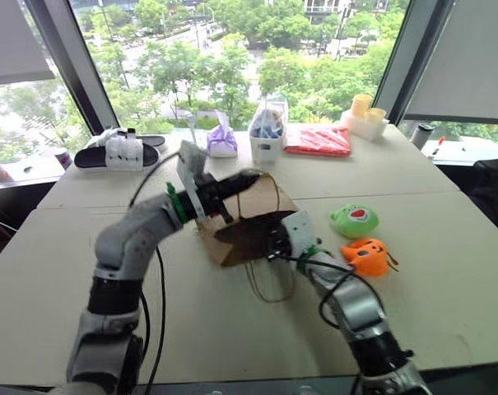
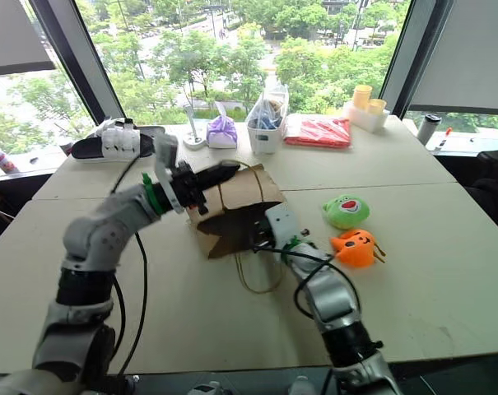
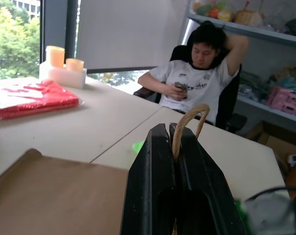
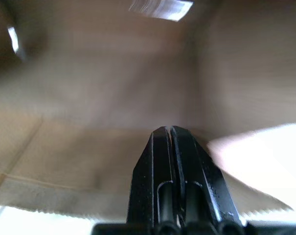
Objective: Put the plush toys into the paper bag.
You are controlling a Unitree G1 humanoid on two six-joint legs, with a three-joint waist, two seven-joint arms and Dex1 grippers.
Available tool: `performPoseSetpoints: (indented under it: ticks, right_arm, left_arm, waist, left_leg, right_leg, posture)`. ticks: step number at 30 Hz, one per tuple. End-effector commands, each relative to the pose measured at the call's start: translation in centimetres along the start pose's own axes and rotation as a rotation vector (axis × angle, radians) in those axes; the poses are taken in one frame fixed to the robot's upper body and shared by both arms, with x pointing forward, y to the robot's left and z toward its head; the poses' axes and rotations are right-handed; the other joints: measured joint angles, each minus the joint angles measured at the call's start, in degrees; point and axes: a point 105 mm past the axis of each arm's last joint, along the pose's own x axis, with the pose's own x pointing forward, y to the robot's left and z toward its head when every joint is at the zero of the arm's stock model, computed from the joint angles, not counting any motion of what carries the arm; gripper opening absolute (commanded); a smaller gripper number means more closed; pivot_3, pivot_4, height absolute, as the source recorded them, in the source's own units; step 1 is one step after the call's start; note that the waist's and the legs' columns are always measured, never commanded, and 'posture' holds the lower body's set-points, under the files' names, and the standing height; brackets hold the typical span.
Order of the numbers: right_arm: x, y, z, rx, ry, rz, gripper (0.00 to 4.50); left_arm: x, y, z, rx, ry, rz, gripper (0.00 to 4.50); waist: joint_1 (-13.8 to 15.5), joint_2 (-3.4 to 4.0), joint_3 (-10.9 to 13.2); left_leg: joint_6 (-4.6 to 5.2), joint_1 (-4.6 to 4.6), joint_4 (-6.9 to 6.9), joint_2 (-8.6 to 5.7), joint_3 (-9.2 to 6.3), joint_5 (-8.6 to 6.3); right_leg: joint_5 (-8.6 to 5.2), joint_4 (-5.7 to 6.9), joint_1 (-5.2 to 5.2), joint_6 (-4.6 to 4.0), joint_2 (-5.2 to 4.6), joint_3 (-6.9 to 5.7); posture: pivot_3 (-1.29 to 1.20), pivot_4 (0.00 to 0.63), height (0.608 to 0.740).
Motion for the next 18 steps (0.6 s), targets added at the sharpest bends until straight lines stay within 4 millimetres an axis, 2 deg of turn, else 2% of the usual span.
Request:
performPoseSetpoints:
  ticks: [1, 2, 4, 7, 9, 14, 18]
  right_arm:
    - [-3.7, -1.0, 3.3, -0.017, -0.074, 0.033, 0.58]
    - [-4.8, -1.7, 3.1, -0.037, -0.052, 0.039, 0.92]
    - [-6.4, -2.7, 2.7, -0.083, -0.003, 0.044, 1.94]
    - [-7.8, -5.0, 1.3, -0.108, 0.078, -0.042, 3.41]
    - [-8.7, -6.6, -0.7, -0.163, 0.169, -0.089, 4.48]
    - [-9.2, -8.5, -4.9, -0.227, 0.296, -0.157, 4.48]
    - [-8.9, -9.9, -6.7, -0.271, 0.344, -0.214, 4.48]
  left_arm:
    - [0.0, -1.1, 2.0, 0.081, -0.066, -0.022, 0.00]
    - [0.0, -1.2, 1.9, 0.077, -0.068, -0.024, 0.00]
    - [-0.1, -1.4, 1.8, 0.079, -0.065, -0.031, 0.00]
    - [-0.2, -1.3, 1.9, 0.074, -0.068, -0.026, 0.00]
    - [-0.2, -1.3, 1.9, 0.074, -0.071, -0.024, 0.00]
    - [-0.1, -1.4, 1.8, 0.078, -0.074, -0.029, 0.00]
    - [0.1, -1.7, 1.9, 0.085, -0.076, -0.034, 0.00]
  waist:
    - [0.03, -0.04, -0.02]
    - [0.05, -0.04, -0.03]
    - [0.09, -0.04, -0.03]
    - [-0.01, -0.05, -0.02]
    - [0.12, -0.05, -0.02]
    - [0.12, -0.09, -0.01]
    - [0.06, -0.10, -0.01]
  left_leg:
    - [0.00, 0.00, -0.01, 0.00, 0.01, 0.00]
    - [0.00, 0.02, -0.02, 0.07, 0.03, 0.00]
    - [0.01, 0.07, -0.09, 0.14, 0.08, -0.01]
    - [0.29, 0.10, -0.07, 0.14, 0.20, -0.17]
    - [0.30, 0.11, -0.05, 0.15, 0.25, -0.17]
    - [0.30, 0.12, -0.01, 0.15, 0.51, -0.17]
    - [0.30, 0.15, -0.01, 0.18, 0.61, -0.16]
  right_leg:
    - [0.00, -0.03, 0.00, -0.01, 0.09, 0.04]
    - [0.01, -0.04, 0.01, -0.03, 0.18, 0.07]
    - [0.02, -0.05, 0.03, -0.06, 0.23, 0.10]
    - [0.04, -0.04, 0.04, -0.09, 0.23, 0.19]
    - [0.07, -0.04, 0.04, -0.13, 0.25, 0.21]
    - [0.07, -0.04, 0.05, -0.13, 0.24, 0.26]
    - [0.08, -0.03, 0.05, -0.14, 0.26, 0.33]
  posture:
    - [0.00, 0.150, 0.740]
    - [0.00, 0.150, 0.740]
    - [0.00, 0.150, 0.740]
    - [0.00, 0.150, 0.740]
    - [0.00, 0.150, 0.740]
    - [0.00, 0.150, 0.740]
    - [0.00, 0.150, 0.740]
